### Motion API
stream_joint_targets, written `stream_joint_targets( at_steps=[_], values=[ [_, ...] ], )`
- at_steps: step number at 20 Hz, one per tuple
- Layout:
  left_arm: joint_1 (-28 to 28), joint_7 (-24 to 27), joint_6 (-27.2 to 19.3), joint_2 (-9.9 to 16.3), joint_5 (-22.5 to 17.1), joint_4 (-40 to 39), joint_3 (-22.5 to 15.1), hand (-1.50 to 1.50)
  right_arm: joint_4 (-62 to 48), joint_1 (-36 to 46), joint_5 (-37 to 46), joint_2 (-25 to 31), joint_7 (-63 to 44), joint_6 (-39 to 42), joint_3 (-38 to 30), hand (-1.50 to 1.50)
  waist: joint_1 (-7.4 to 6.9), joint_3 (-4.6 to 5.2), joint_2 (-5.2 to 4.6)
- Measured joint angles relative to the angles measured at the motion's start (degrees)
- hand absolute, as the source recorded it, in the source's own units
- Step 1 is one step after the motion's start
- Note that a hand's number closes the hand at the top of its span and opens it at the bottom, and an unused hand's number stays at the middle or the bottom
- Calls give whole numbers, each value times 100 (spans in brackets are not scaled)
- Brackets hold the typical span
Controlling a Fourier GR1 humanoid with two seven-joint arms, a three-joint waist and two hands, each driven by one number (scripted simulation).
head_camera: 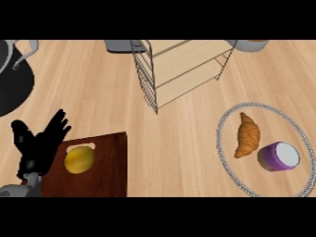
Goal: Pick the can from the placemat and place it in the tiered shelf
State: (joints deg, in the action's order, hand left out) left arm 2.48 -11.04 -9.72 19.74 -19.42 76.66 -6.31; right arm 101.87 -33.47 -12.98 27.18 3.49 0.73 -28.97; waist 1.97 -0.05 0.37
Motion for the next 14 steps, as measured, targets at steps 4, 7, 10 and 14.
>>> stream_joint_targets(
  at_steps=[4, 7, 10, 14],
  values=[
    [22, -55, 89, 8, 4, 4, 14, 0, 1062, -455, -210, 203, -818, 345, -87, -150, -65, 6, -10],
    [43, -104, 125, -9, 35, 34, -14, 0, 1790, -554, -68, 346, -1689, 297, 49, -150, -129, 9, -24],
    [78, -161, 172, -15, 46, 44, -15, 0, 2347, -402, 99, 556, -2777, 86, 160, -150, -191, 10, -37],
    [124, -172, 220, -52, 83, -13, 7, 0, 2779, 100, 561, 797, -4159, -316, 435, -150, -248, 6, -47]
  ],
)
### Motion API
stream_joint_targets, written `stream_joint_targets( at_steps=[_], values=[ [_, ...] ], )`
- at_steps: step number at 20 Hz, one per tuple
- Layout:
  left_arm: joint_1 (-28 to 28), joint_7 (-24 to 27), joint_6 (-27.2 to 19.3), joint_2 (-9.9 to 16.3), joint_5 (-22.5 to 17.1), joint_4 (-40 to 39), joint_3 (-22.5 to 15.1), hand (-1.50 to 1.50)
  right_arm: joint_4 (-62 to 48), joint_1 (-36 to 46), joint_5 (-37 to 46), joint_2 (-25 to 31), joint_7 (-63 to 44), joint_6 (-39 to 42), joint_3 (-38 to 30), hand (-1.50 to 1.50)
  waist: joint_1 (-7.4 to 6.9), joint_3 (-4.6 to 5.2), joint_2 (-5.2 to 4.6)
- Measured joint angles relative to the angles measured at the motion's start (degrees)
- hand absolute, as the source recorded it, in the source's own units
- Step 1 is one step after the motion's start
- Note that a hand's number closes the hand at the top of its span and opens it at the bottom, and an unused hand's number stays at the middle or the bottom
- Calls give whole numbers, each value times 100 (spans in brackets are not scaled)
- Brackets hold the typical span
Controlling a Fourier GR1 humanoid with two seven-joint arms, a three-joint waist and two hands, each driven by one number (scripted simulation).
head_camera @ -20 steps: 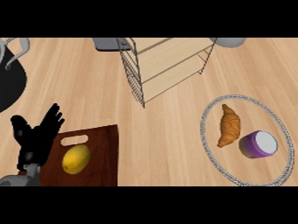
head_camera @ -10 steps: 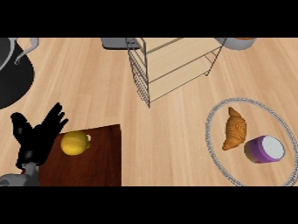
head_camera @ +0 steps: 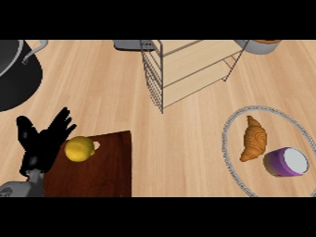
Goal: Pick the can from the placemat and place it in the tiered shelf
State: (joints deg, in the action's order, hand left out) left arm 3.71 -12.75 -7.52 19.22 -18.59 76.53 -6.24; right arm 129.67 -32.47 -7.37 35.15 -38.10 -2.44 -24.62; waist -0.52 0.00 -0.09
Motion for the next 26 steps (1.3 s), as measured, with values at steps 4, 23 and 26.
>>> stream_joint_targets(
  at_steps=[4, 23, 26],
  values=[
    [171, -120, -46, -67, 66, -74, 6, 0, -32, 645, 756, 212, -1122, -292, 608, -150, -55, 0, -13],
    [-71, -103, 97, -201, 274, 94, 206, 0, -1349, 2461, 2689, -240, -2500, -38, 2653, -150, 12, -11, 18],
    [-56, -164, 125, -215, 300, 97, 244, 0, -1387, 2555, 2971, -406, -2602, -6, 2762, -150, 25, -11, 20]
  ],
)
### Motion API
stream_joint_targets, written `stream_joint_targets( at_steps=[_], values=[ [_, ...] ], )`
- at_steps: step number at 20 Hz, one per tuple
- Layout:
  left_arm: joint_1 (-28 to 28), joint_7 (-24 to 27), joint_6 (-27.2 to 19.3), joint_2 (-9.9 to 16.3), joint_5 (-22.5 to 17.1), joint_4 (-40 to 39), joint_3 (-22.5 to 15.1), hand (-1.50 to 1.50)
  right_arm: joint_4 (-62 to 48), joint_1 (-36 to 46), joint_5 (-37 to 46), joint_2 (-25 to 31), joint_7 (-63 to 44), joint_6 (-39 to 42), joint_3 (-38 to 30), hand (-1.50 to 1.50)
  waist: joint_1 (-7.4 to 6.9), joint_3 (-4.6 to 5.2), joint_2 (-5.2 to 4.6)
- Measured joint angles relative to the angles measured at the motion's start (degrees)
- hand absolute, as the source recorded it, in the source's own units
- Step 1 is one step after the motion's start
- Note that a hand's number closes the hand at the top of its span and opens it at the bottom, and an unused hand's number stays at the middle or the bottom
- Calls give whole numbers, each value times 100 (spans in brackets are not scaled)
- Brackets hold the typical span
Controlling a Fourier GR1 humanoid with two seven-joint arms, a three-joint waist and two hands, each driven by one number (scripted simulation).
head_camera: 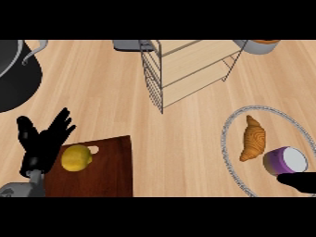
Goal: Pick the can from the placemat and place it in the tiered shelf
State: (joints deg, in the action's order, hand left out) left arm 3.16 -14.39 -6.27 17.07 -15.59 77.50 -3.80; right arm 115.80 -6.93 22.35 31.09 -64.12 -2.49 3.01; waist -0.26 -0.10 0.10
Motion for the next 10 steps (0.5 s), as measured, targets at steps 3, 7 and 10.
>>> stream_joint_targets(
  at_steps=[3, 7, 10],
  values=[
    [17, -18, 39, -24, 31, -36, 52, 0, -41, -55, 199, -152, 42, 40, 28, -150, 16, -1, 4],
    [-60, 29, 116, -56, 73, 12, 104, 0, -263, -3, 531, -453, 117, 50, 132, -150, 13, -7, 6],
    [-62, -19, 125, -94, 101, 56, 123, 0, -599, 181, 701, -574, 136, 98, 94, -150, 4, -3, 2]
  ],
)
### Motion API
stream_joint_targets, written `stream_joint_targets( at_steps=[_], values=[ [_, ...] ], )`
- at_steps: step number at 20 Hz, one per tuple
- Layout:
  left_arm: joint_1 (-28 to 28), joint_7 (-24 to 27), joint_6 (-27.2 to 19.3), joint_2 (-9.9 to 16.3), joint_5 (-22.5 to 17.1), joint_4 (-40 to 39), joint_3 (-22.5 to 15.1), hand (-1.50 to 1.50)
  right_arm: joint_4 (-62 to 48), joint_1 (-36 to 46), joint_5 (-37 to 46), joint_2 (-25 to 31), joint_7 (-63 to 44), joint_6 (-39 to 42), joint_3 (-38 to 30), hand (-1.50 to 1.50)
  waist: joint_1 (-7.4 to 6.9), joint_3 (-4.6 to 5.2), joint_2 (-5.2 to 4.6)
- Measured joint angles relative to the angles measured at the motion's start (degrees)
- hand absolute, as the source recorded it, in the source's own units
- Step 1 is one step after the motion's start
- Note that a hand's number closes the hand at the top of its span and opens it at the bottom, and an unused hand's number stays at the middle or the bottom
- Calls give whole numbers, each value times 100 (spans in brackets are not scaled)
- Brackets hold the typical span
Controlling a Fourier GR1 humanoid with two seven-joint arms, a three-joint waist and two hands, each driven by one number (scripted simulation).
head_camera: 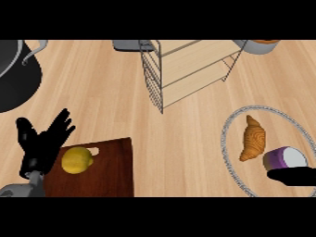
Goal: Pick the can from the placemat and place it in the tiered shelf
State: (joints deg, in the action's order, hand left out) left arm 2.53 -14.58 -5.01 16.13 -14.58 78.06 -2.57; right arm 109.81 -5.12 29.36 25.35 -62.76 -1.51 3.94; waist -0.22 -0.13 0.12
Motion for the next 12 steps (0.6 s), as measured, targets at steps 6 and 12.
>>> stream_joint_targets(
  at_steps=[6, 12],
  values=[
    [71, -27, 88, 19, 55, -114, 136, 0, -348, 36, 479, -246, 37, 60, 1, -150, 11, -3, 1],
    [-14, 110, 176, -80, 172, -75, 199, 0, -828, 90, 812, -493, 344, 17, -187, -150, 18, -10, 10]
  ],
)
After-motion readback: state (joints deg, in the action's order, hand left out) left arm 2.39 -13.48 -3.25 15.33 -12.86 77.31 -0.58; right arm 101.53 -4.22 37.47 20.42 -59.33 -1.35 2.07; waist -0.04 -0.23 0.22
